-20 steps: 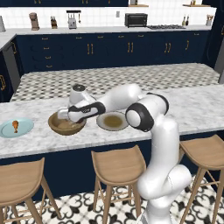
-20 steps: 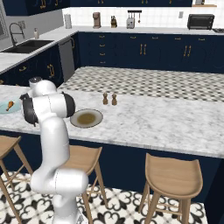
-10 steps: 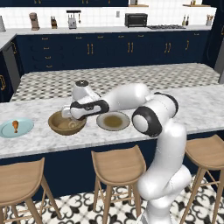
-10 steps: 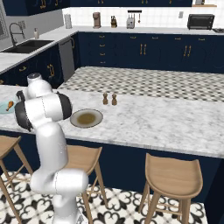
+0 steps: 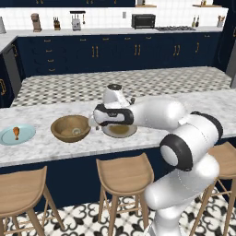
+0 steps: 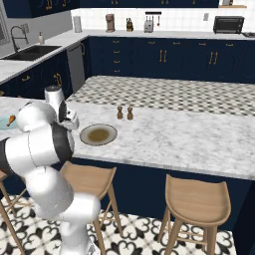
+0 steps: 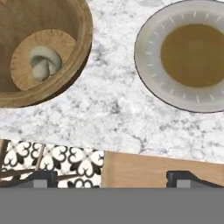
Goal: Pick the chicken drumstick and mushroom from their plates and place them in the bowl. Then put the bowl in the fridge.
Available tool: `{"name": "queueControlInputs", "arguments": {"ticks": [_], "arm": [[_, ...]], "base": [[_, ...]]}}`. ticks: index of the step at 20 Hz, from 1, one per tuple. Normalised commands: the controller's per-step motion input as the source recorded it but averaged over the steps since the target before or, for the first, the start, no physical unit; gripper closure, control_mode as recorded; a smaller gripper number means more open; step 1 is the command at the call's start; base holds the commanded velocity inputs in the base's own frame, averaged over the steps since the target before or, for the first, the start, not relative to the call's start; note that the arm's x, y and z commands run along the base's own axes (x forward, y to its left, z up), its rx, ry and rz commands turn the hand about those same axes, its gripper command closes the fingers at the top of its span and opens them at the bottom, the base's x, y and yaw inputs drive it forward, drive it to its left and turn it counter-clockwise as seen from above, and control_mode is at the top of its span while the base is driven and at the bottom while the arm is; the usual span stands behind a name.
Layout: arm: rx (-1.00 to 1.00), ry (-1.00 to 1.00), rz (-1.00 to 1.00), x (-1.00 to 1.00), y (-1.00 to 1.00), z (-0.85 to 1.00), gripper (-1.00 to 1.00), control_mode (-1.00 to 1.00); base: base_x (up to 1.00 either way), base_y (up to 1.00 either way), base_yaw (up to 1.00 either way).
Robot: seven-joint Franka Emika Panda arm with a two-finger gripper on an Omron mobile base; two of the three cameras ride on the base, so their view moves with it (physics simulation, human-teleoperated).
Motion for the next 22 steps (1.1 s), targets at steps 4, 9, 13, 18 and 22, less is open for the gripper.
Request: {"name": "queueControlInputs", "arguments": {"ticks": [4,9,13,18,22], "arm": [[0.00,0.12,-0.01,-0.60,-0.97,0.46,-1.00,-1.00],[0.00,0.10,-0.01,-0.26,-0.63,0.40,-1.00,-1.00],[0.00,0.01,0.00,0.00,-0.28,0.27,-1.00,-1.00],[0.01,0.02,0.00,0.00,-0.24,0.40,-1.00,-1.00],[0.01,0.00,0.00,-0.02,-0.21,0.34,-1.00,-1.00]], "base": [[0.00,0.00,0.00],[0.00,0.00,0.00],[0.00,0.00,0.00],[0.00,0.00,0.00],[0.00,0.00,0.00]]}}
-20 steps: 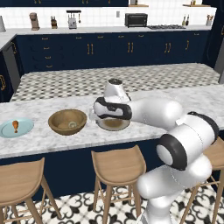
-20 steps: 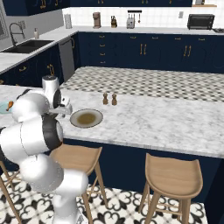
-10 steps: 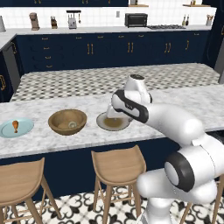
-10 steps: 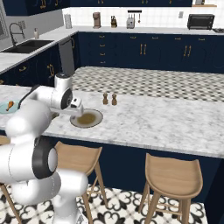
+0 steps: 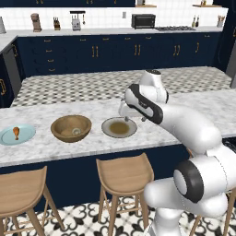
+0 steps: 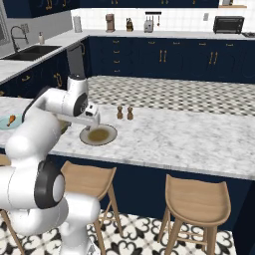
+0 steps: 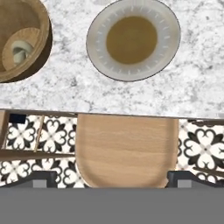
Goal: Pick the chicken drumstick and mushroom from their plates and place them in the bowl. Then put the bowl in the fridge.
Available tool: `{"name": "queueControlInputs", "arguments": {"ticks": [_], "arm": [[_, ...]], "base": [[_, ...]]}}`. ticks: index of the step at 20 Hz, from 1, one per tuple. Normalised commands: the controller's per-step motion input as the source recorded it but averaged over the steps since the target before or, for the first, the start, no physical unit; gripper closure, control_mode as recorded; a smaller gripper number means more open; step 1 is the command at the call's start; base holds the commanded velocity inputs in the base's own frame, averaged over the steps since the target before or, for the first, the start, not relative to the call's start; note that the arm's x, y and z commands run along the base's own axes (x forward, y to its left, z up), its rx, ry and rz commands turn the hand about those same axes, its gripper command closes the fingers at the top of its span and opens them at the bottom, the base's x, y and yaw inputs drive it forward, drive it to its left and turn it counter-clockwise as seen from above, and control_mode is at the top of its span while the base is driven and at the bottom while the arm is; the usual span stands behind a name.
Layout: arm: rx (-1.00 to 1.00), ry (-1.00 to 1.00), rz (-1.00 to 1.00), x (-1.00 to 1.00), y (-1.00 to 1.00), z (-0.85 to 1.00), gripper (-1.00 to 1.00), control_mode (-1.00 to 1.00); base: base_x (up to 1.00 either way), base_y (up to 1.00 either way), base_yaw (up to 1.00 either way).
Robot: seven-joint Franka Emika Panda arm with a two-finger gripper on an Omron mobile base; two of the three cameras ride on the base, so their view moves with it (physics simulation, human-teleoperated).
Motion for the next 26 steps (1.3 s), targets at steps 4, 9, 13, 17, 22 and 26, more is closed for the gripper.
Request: {"name": "queueControlInputs", "arguments": {"ticks": [4,9,13,17,22,26], "arm": [[0.02,0.00,0.00,-0.26,-0.26,0.66,-1.00,-1.00],[0.09,0.00,0.00,-0.29,-0.23,0.70,-1.00,-1.00],[0.08,0.00,0.00,-0.32,-0.04,0.36,-1.00,-1.00],[-0.15,0.00,-0.08,-0.67,0.00,-0.01,-1.00,-1.00],[-0.07,0.00,-0.08,-0.43,0.00,0.01,-1.00,-1.00],[0.00,0.02,-0.10,-0.25,0.09,0.04,-1.00,-1.00]], "base": [[0.00,0.00,0.00],[0.00,0.00,0.00],[0.00,0.00,0.00],[0.00,0.00,0.00],[0.00,0.00,0.00],[0.00,0.00,0.00]]}}
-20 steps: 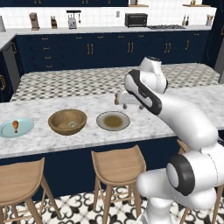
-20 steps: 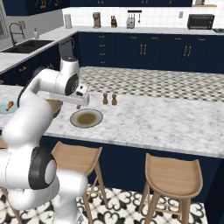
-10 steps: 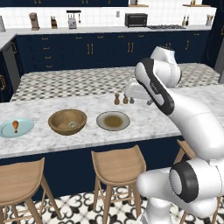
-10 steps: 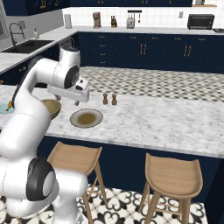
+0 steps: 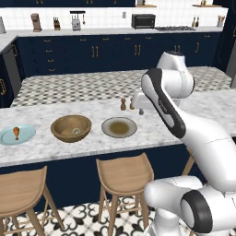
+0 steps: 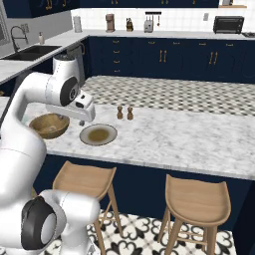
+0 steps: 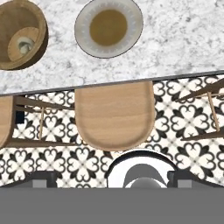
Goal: Pick the chicken drumstick and mushroom from their plates and place them in the bowl. Then put the bowl in the fridge.
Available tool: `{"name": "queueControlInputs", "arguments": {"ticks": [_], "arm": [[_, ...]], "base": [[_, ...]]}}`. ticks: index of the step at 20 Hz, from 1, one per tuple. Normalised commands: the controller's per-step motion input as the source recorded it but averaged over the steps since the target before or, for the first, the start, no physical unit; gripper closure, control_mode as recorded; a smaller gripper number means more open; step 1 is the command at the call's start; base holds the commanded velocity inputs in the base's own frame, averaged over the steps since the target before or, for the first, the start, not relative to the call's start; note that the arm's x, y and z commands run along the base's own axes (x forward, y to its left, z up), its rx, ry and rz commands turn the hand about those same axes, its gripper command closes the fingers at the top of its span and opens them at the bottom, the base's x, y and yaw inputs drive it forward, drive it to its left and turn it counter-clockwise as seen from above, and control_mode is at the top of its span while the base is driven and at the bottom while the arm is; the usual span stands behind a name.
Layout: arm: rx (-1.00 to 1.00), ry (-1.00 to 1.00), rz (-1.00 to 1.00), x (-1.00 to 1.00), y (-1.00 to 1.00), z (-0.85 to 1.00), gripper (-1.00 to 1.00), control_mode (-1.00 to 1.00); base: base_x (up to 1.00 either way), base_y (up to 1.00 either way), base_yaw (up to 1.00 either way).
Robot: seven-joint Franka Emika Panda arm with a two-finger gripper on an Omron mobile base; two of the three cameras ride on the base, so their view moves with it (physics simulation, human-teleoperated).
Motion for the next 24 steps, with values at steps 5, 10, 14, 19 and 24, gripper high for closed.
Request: {"name": "queueControlInputs", "arguments": {"ticks": [5,10,14,19,24], "arm": [[0.00,-0.02,-0.04,-0.42,0.07,0.09,-1.00,-1.00],[0.00,0.00,0.00,0.00,0.00,0.00,-1.00,-1.00],[0.00,0.00,0.00,0.00,0.00,0.00,-1.00,1.00],[0.00,0.00,0.00,0.00,0.00,0.00,-1.00,1.00],[0.00,0.00,0.00,0.00,0.00,0.00,-1.00,1.00]], "base": [[0.00,0.00,0.00],[0.00,0.00,0.00],[0.00,0.00,0.00],[-0.16,0.40,0.00],[-0.15,1.00,0.00]]}}
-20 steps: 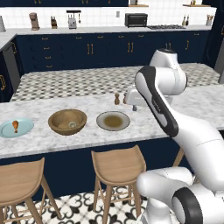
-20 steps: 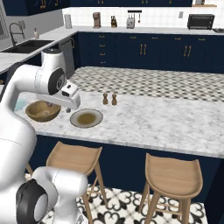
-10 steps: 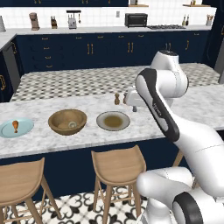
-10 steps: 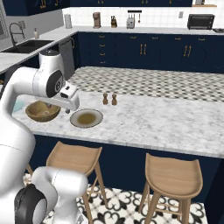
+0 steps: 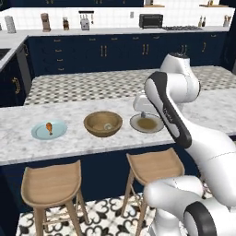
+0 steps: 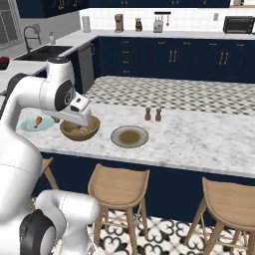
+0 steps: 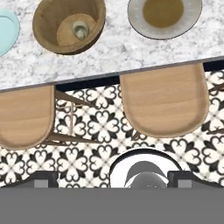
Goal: Pick the chicken drumstick and mushroom from their plates and place them in the bowl. Then put the bowl in the fridge.
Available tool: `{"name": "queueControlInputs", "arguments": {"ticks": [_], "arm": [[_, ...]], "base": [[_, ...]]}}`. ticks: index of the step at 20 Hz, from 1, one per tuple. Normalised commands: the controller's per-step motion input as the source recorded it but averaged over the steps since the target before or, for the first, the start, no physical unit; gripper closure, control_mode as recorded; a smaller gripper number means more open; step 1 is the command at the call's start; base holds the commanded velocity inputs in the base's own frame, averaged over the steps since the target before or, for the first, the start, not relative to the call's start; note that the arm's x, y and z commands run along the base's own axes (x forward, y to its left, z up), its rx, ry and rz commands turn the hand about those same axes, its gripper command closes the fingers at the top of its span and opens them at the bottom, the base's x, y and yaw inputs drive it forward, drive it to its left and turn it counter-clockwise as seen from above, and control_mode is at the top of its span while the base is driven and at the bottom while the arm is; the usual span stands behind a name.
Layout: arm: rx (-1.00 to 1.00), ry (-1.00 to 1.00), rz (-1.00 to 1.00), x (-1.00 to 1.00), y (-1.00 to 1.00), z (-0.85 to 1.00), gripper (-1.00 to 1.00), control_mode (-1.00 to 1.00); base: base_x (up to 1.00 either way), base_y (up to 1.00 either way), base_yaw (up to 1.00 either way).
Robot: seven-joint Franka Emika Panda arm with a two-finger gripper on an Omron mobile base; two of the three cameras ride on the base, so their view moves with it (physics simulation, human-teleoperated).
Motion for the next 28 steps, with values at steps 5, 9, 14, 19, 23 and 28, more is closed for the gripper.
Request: {"name": "queueControlInputs", "arguments": {"ticks": [5,9,14,19,23,28], "arm": [[0.00,0.00,0.00,0.00,0.00,0.00,-1.00,1.00],[0.00,0.00,0.00,0.00,0.00,0.00,-1.00,1.00],[0.00,0.00,0.00,0.00,0.00,0.00,-1.00,1.00],[0.00,0.00,0.00,0.00,0.00,0.00,-1.00,1.00],[0.00,0.00,0.00,0.00,0.00,0.00,-1.00,1.00],[0.00,0.00,0.00,0.00,0.00,0.00,-1.00,1.00]], "base": [[-0.31,1.00,0.00],[-0.04,1.00,0.00],[0.20,0.23,0.00],[0.88,0.17,0.00],[0.63,0.28,0.15],[0.57,-0.01,0.36]]}}
